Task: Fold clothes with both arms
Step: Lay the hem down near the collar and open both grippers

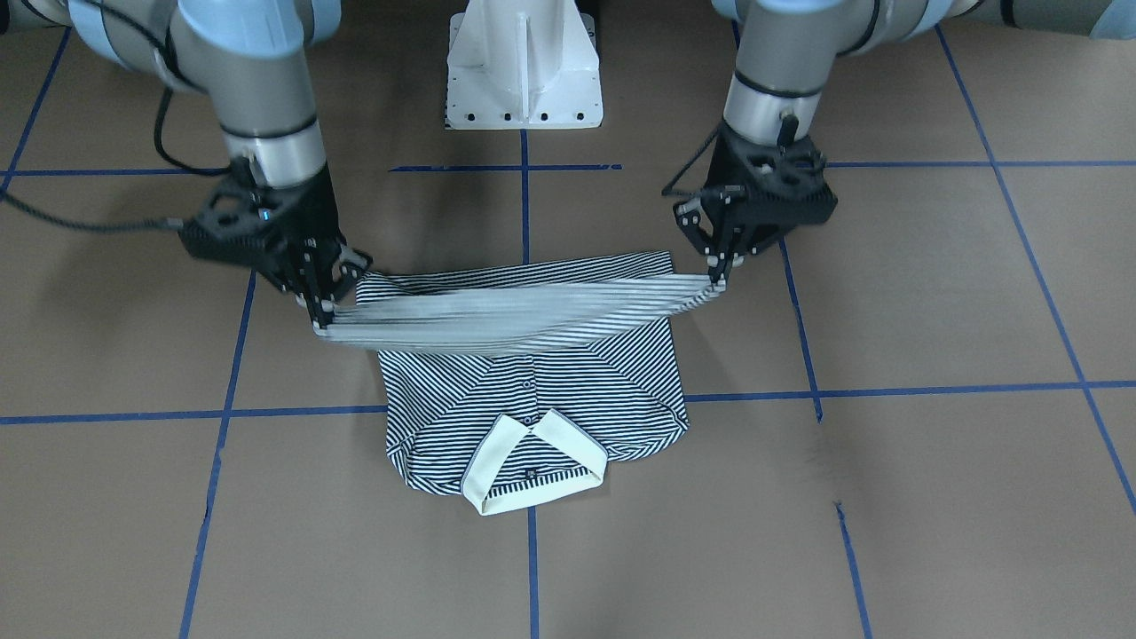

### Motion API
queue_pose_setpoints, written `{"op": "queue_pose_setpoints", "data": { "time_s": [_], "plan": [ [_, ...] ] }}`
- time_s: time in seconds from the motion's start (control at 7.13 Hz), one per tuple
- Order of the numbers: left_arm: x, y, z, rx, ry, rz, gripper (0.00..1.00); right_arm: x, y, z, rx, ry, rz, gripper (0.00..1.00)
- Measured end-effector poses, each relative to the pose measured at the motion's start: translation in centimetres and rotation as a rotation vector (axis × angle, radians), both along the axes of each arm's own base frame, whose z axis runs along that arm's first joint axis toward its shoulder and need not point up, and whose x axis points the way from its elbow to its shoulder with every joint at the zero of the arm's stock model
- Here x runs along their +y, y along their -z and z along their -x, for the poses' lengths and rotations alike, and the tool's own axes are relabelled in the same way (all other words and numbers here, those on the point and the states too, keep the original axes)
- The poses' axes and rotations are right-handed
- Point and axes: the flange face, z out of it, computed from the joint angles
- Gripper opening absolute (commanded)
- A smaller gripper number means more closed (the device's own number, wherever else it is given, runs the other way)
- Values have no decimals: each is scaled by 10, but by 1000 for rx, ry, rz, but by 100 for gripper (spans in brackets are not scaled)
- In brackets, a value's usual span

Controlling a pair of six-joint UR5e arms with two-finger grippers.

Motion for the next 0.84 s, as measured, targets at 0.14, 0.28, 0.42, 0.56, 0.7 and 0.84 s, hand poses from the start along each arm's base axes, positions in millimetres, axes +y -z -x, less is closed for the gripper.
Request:
{"op": "queue_pose_setpoints", "data": {
  "time_s": [0.14,0.28,0.42,0.56,0.7,0.84],
  "plan": [
    [-26,-20,-20,0,7,-5,0,-24,-9,24,6,-4,2,0],
    [-47,-44,-38,-5,15,-9,0,-44,-21,46,11,-6,2,0],
    [-65,-69,-55,-17,24,-11,0,-58,-37,63,20,-8,2,0],
    [-73,-86,-68,-25,25,-11,0,-66,-50,73,32,-5,5,0],
    [-72,-93,-78,-27,16,-11,0,-68,-59,78,45,2,8,0],
    [-66,-97,-88,-27,3,-10,4,-69,-66,80,57,12,8,0]
  ]
}}
